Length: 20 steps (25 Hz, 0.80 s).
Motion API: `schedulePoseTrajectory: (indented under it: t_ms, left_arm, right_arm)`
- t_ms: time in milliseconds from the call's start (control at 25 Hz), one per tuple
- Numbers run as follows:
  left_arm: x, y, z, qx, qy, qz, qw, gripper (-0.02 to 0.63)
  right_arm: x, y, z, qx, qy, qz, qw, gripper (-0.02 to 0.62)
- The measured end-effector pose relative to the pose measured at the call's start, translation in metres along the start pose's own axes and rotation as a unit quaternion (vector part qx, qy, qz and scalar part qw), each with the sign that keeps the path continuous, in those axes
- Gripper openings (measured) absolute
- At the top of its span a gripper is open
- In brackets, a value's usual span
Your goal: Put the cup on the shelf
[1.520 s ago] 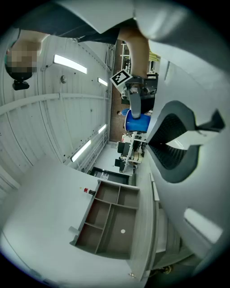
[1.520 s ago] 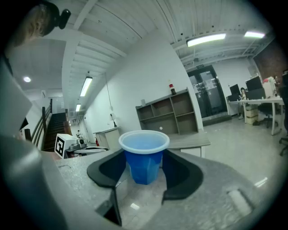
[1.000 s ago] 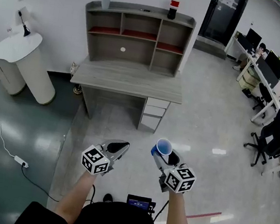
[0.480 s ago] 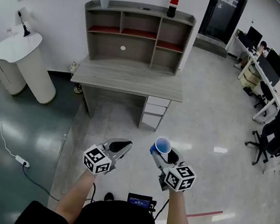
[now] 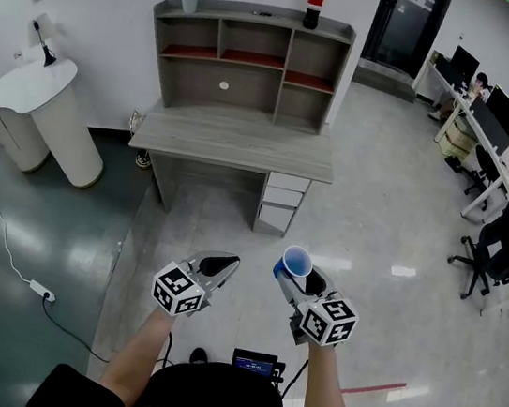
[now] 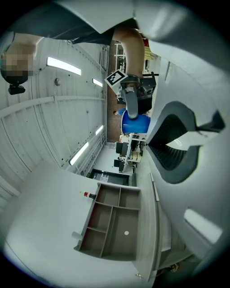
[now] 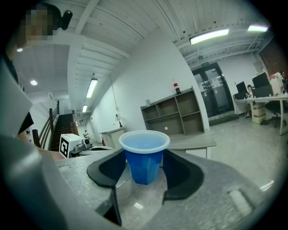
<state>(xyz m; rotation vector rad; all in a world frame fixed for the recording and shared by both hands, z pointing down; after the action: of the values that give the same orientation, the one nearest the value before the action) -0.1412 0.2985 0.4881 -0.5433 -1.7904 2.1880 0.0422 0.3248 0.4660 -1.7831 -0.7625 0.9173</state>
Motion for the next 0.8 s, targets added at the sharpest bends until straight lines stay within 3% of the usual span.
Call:
schedulePoseTrajectory:
  t_ms: [800]
  left_arm:
    - [-0.047,-0.008,-0.031,0.018,0.030,0.010,0.9993,-0.009]
  right_arm:
    - [0.034,-0.007,-0.047,-0.007,0.008,0.001,1.000,0.258]
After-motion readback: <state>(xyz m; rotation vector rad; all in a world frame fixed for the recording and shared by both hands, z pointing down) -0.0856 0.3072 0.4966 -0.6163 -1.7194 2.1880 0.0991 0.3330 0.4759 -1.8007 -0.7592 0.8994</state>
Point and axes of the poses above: the fingertips, and each gripper's own axes: x backward along the fingers, z to its left, y out of its top, the point moved 5 cm from there along x, backward along the fingers, and after that the axes turned 1 degree about z, right-handed, at the moved point
